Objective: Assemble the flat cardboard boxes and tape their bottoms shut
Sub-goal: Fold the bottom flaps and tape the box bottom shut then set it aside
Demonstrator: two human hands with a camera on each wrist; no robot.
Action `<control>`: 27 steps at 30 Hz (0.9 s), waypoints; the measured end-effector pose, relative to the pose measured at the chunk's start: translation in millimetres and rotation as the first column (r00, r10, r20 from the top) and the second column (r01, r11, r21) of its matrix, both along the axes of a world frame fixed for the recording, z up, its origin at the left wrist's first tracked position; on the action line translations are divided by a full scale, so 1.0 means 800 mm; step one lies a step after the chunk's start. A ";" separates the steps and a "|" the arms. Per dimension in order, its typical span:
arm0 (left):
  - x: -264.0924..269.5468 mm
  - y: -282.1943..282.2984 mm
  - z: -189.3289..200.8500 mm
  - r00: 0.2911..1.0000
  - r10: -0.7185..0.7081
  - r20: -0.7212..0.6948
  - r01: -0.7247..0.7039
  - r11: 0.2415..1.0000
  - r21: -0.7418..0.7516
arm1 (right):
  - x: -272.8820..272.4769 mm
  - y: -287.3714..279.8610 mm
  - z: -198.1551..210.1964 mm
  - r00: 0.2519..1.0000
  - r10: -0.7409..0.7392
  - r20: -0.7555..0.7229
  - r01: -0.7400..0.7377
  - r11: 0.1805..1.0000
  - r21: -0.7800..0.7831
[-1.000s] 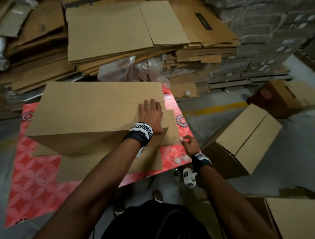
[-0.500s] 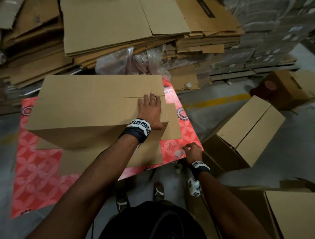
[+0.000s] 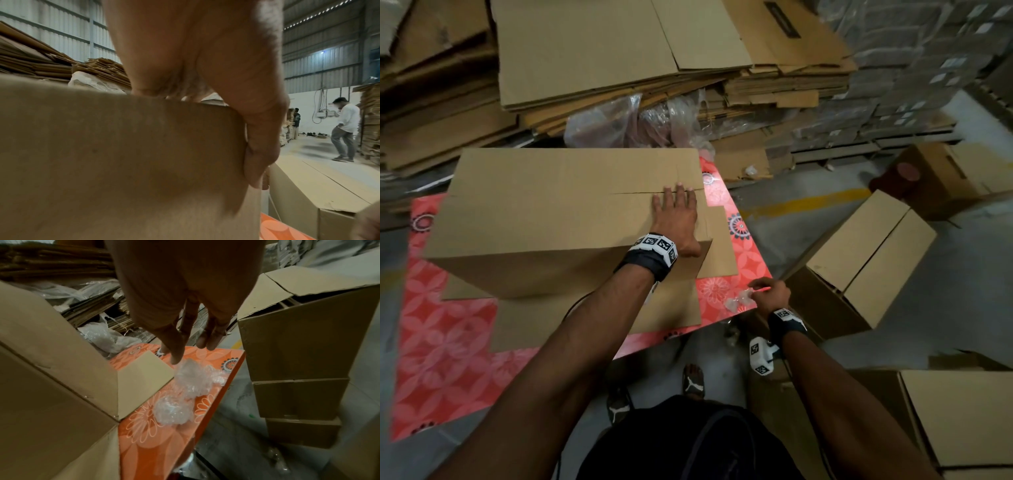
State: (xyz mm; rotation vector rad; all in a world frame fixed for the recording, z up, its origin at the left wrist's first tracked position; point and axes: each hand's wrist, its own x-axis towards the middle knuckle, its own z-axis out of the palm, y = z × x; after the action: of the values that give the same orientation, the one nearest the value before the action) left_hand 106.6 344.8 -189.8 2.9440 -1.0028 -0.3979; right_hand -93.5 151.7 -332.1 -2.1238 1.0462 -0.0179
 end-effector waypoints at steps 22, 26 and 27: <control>0.049 0.180 0.025 0.973 -0.228 0.043 0.229 0.973 -0.019 | 0.239 0.098 0.153 0.642 0.752 0.150 -0.672 0.646 -0.362; 0.063 0.249 0.037 0.969 -0.247 -0.033 0.248 0.966 0.068 | 0.265 0.132 0.151 0.541 0.837 0.078 -0.783 0.536 -0.316; 0.065 0.259 0.039 0.972 -0.203 -0.115 0.208 0.977 0.035 | 0.273 0.141 0.151 0.531 0.843 0.085 -0.794 0.530 -0.299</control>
State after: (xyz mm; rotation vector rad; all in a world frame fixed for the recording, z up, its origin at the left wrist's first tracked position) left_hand 158.9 551.7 -158.9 2.8290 -1.3048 -0.5890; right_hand 124.6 264.8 -211.2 -2.5585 -0.2122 0.0927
